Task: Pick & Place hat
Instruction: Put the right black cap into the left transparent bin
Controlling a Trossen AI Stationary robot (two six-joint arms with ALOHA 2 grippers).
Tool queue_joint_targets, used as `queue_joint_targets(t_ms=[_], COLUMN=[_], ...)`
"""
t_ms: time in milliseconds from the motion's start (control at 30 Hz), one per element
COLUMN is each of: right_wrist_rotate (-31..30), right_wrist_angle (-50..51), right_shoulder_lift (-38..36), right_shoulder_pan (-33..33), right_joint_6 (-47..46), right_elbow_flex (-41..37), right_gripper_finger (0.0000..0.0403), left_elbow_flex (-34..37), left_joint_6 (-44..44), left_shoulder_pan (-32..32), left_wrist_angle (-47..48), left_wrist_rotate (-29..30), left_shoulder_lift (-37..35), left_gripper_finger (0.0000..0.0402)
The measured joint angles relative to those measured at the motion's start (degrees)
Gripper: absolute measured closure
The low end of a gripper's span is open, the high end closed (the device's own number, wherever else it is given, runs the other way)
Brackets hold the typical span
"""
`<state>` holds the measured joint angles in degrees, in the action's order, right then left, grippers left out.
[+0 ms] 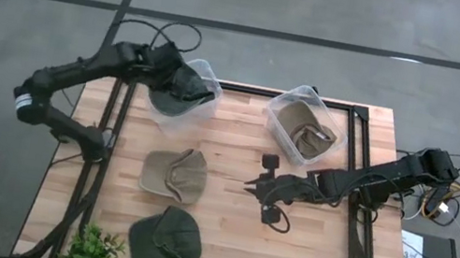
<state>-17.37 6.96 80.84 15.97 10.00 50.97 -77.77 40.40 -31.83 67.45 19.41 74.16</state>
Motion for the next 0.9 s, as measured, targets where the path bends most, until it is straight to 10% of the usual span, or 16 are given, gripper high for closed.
queue_joint_targets(t_ms=[900], right_wrist_rotate=[-0.13], right_wrist_angle=[-0.43], right_shoulder_lift=[-0.02], right_shoulder_pan=[0.00], right_joint_6=[-0.02], right_elbow_flex=[-0.98], right_gripper_finger=[0.0342], left_elbow_flex=[8.08], left_joint_6=[-4.89], left_shoulder_pan=[-0.90], left_wrist_angle=[-7.55], left_wrist_rotate=[-2.88], left_shoulder_lift=[15.27], left_gripper_finger=[0.0401])
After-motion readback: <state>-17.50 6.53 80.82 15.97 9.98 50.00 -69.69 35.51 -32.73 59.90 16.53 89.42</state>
